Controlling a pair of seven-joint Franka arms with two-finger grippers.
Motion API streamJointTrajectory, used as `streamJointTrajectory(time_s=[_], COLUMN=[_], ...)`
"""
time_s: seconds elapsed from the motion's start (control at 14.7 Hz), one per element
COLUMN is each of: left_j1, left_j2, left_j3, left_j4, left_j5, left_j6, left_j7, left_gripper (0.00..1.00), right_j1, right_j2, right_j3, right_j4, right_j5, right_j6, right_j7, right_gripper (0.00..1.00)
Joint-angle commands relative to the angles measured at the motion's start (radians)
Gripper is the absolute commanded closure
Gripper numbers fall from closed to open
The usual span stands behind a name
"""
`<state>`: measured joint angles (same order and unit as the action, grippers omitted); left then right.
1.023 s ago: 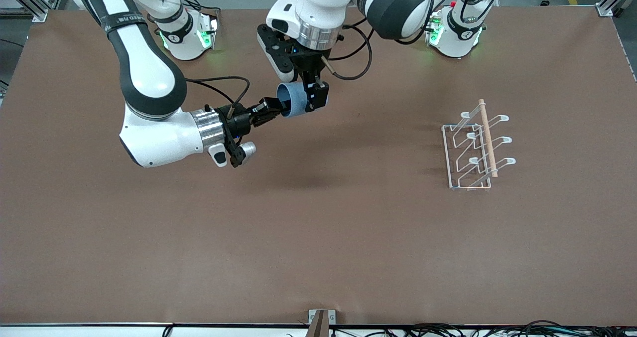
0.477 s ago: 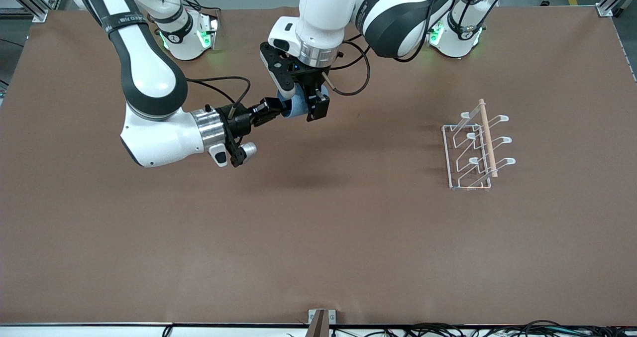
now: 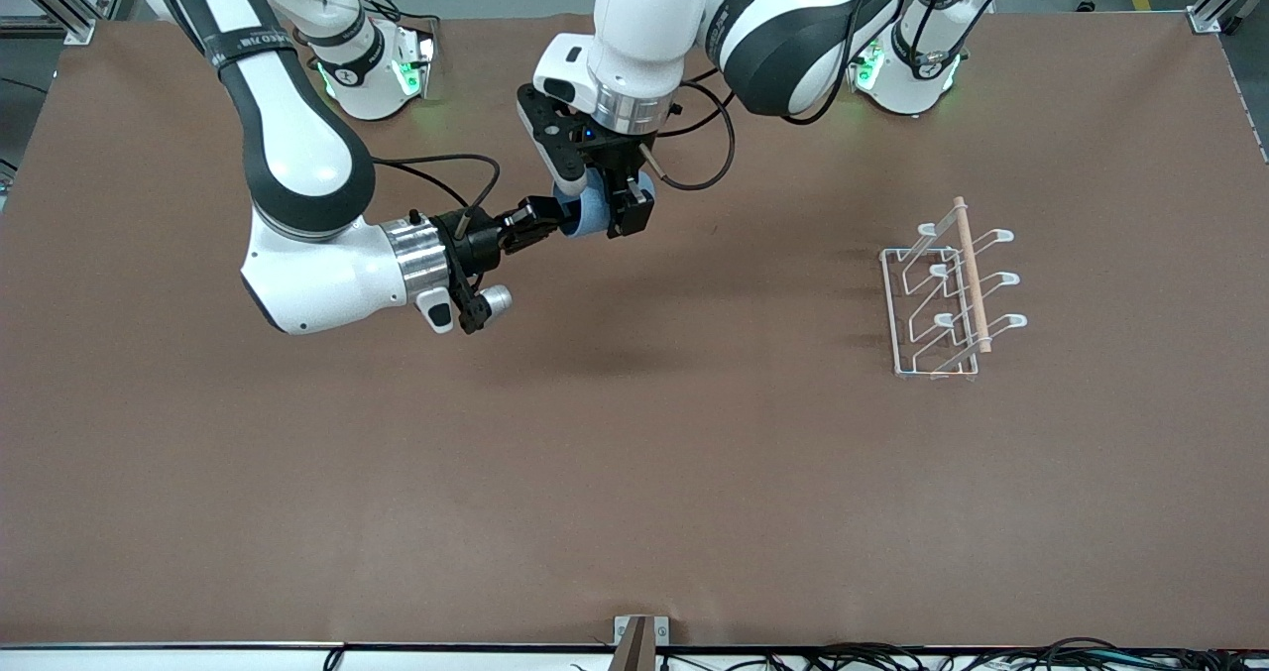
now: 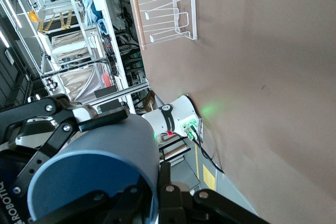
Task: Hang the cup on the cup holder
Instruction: 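Close the left gripper on the cup rim and open the right gripper, then carry the cup with the left gripper while the right gripper withdraws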
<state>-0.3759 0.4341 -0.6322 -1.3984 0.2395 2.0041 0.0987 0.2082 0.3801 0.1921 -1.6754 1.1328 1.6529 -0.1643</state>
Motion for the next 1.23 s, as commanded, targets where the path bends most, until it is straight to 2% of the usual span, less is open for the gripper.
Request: streamJointTrajectory(time_s=[0.0,0.2,0.41,0.55,0.68,0.89,1.02,1.16], left_j1=[0.009,0.026,0.044,0.08,0.118,0.135,0.146,0.156], left_j2=[-0.006,-0.012,-0.02,-0.02,-0.02,-0.021,-0.034,-0.032], left_j3=[-0.003,-0.003,-0.001,-0.001,-0.001,-0.001,-0.001,-0.001], left_j4=[-0.016,-0.014,-0.01,-0.011,-0.013,-0.01,-0.01,-0.011], left_j5=[0.018,0.018,0.018,0.027,0.064,0.187,0.245,0.338], left_j6=[0.004,-0.004,-0.073,-0.135,-0.214,-0.345,-0.476,-0.597], left_j7=[0.012,0.01,0.012,0.036,0.088,0.133,0.154,0.182], left_gripper=[0.42,0.42,0.42,0.42,0.42,0.42,0.42,0.42], right_j1=[0.005,-0.003,-0.019,-0.042,-0.044,-0.043,-0.049,-0.073], right_j2=[-0.006,-0.007,-0.007,-0.012,-0.029,-0.105,-0.159,-0.193], right_j3=[-0.002,-0.003,-0.013,-0.029,-0.075,-0.14,-0.161,-0.18], right_j4=[0.019,0.028,0.028,0.022,0.016,-0.032,-0.035,-0.017], right_j5=[0.004,0.001,-0.002,-0.06,-0.213,-0.44,-0.639,-0.782], right_j6=[-0.013,-0.008,-0.001,0.005,0.01,0.015,0.028,0.028], right_j7=[0.055,0.055,0.057,0.058,0.077,0.078,0.083,0.124], right_gripper=[0.0,0.0,0.0,0.0,0.0,0.0,0.0,0.0])
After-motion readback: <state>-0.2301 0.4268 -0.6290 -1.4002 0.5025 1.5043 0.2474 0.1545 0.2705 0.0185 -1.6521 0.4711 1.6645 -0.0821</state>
